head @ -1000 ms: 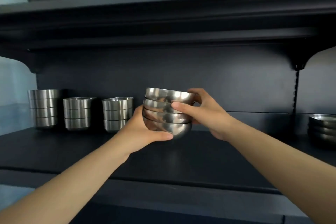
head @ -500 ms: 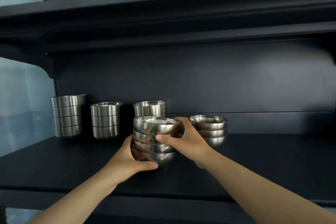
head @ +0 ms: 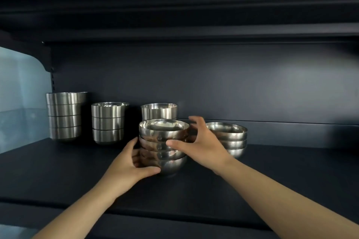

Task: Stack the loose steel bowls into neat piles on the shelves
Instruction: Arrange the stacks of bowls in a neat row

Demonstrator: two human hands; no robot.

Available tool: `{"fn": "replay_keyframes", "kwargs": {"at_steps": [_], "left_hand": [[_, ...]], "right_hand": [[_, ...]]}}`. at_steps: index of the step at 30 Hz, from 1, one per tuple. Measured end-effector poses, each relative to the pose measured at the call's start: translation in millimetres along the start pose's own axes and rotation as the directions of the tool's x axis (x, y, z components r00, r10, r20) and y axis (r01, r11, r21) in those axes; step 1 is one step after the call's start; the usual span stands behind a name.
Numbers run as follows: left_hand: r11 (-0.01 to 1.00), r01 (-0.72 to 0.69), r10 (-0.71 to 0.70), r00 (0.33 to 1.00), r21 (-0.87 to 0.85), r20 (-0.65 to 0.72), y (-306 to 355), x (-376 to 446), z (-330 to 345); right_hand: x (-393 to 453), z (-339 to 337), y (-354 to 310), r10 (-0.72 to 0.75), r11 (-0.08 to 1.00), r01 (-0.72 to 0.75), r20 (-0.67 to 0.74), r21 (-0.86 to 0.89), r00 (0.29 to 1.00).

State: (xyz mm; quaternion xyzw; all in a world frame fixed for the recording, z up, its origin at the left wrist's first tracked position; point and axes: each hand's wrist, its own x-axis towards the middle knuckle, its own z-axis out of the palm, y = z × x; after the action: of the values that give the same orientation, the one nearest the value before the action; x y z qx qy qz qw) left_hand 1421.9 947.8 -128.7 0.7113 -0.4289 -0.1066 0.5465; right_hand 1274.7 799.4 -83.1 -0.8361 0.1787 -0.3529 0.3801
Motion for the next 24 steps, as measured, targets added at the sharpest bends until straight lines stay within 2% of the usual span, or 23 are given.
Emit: {"fn": "replay_keyframes", "kwargs": {"at_steps": [1,3,4,6,10,18,21,24], "left_hand": [[0.999,-0.033,0.037,0.991,0.029,-0.125,3.8,-7.9,0.7],[0.983,-0.146,0.175,0.926,0.110,-0.336,15.6,-24.6,3.0],[0.964,-0.225,0.264,0.883,0.144,-0.389,24.1,-32.5,5.9],[0.918,-0.346,0.396,0.822,0.195,-0.410,44.7,-43.1,16.9],[0.862,-0.450,0.505,0.799,0.234,-0.326,73.2,-40.2,51.8],[0.836,-0.456,0.512,0.848,0.306,-0.136,87.1,5.7,124.8],[0.829,-0.411,0.463,0.885,0.379,-0.052,88.9,27.9,146.2],[0.841,-0.307,0.314,0.947,0.446,0.059,92.8,53.0,156.4]], "right_hand": [[-0.1,-7.3,-0.7,-0.019,1.000,0.019,-0.015,-0.012,1.000],[-1.1,-25.9,-2.8,-0.081,0.995,0.078,-0.057,-0.067,0.995],[-1.6,-36.5,-3.6,-0.126,0.986,0.116,-0.076,-0.117,0.989],[-2.1,-58.7,-3.4,-0.213,0.954,0.185,-0.098,-0.237,0.972],[0.4,-100.8,5.3,-0.287,0.894,0.219,-0.123,-0.391,0.950],[9.8,-148.7,38.5,-0.271,0.910,0.183,-0.201,-0.371,0.941],[16.2,-154.8,50.7,-0.253,0.925,0.173,-0.210,-0.338,0.944],[27.8,-157.6,59.8,-0.240,0.927,0.169,-0.184,-0.334,0.953]]}}
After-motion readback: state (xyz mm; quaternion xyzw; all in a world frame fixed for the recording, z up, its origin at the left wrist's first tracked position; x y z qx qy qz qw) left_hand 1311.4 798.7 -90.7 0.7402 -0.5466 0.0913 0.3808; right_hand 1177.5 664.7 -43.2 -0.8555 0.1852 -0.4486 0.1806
